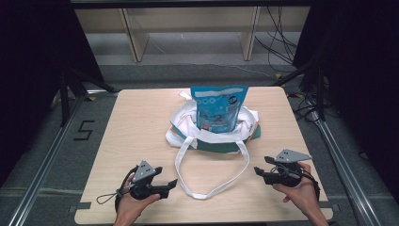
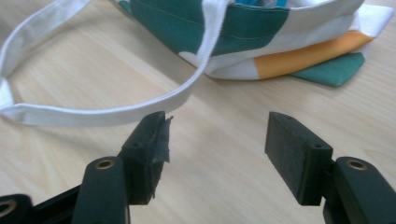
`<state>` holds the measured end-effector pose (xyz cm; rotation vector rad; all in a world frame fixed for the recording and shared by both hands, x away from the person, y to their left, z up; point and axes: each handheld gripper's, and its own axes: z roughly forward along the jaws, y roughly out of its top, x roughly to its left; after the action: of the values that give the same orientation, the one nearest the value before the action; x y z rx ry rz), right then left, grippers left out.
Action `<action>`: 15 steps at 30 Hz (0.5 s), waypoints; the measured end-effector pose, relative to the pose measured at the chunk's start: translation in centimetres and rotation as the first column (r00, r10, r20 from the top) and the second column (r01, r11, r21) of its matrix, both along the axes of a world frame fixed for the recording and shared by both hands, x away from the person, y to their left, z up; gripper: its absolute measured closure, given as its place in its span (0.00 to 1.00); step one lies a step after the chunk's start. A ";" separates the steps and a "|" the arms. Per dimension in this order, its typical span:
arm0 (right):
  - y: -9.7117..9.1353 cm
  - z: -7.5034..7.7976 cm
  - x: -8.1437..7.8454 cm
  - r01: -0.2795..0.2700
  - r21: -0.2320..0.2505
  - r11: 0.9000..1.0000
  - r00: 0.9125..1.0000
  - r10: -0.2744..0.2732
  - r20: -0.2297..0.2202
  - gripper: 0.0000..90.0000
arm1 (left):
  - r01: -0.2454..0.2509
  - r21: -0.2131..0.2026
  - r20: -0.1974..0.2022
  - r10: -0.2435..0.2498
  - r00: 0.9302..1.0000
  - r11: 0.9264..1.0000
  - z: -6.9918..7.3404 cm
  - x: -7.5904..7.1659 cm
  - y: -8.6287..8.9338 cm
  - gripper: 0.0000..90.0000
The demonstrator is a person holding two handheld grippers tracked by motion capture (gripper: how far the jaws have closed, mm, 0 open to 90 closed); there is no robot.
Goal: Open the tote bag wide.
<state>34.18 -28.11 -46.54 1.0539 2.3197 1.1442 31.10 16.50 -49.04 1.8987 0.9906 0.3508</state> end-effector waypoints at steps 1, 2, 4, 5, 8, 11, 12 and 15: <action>0.1 0.0 -0.3 0.006 0.006 1.000 1.000 -0.006 -0.001 0.43 | 0.000 -0.001 0.002 0.000 1.000 1.000 0.0 -0.1 0.1 0.24; 0.1 -0.1 -0.4 -0.009 0.009 1.000 1.000 0.009 0.005 0.41 | -0.005 -0.011 -0.008 0.005 1.000 1.000 -0.1 -0.2 0.1 0.24; 0.4 -0.3 -0.9 -0.031 0.032 0.999 0.999 0.032 -0.015 0.39 | -0.006 -0.007 -0.008 0.006 1.000 1.000 -0.1 -0.4 0.4 0.22; 0.6 -0.3 -1.2 -0.029 0.037 0.999 0.999 0.030 -0.042 0.37 | -0.006 -0.007 -0.008 0.006 1.000 1.000 -0.1 -0.4 0.4 0.22; 0.8 -0.5 -1.4 -0.030 0.037 0.999 0.999 0.031 -0.035 0.36 | -0.011 0.010 -0.008 0.011 1.000 1.000 -0.2 -0.7 0.6 0.19; 0.9 -0.6 -1.6 -0.050 0.038 0.998 0.998 0.051 -0.038 0.34 | -0.004 0.002 -0.018 0.004 1.000 1.000 -0.3 -1.0 0.7 0.19; 0.9 -0.6 -1.7 -0.051 0.044 0.998 0.997 0.053 -0.050 0.33 | 0.000 0.011 -0.018 0.001 1.000 1.000 -0.3 -1.1 0.7 0.19; 1.0 -0.9 -2.1 -0.060 0.060 0.996 0.997 0.063 -0.050 0.32 | 0.016 0.024 -0.030 -0.015 0.999 1.000 -0.5 -1.6 0.5 0.19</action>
<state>32.13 -27.08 -47.43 1.0508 2.3872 1.2281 29.52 17.00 -49.51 1.9377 0.9953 0.3280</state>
